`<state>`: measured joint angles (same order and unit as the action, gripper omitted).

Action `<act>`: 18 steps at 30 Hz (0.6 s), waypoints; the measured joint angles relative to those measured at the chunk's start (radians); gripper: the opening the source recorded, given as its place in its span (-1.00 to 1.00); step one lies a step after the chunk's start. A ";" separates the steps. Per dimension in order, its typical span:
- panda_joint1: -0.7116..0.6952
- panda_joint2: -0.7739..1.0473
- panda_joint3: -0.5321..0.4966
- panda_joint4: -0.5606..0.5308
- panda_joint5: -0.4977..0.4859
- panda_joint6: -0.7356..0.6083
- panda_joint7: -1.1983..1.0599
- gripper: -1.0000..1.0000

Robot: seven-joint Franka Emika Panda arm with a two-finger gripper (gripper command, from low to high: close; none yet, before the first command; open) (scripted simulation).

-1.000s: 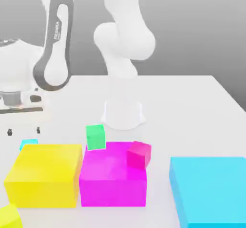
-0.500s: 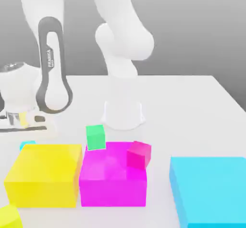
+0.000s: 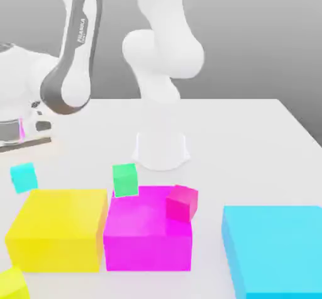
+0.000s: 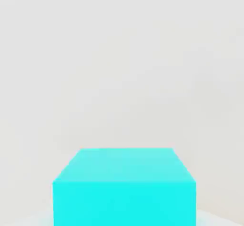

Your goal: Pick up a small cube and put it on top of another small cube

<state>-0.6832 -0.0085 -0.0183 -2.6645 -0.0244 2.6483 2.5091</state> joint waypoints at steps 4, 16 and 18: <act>0.151 -0.071 0.062 0.008 0.054 -0.089 -0.187 -1.00; 0.445 -0.305 0.195 -0.032 0.151 -0.266 -0.627 -1.00; 0.493 -0.341 0.219 -0.041 0.152 -0.292 -0.688 -1.00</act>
<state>-0.1905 -0.3492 0.2006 -2.7054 0.1277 2.3565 1.8213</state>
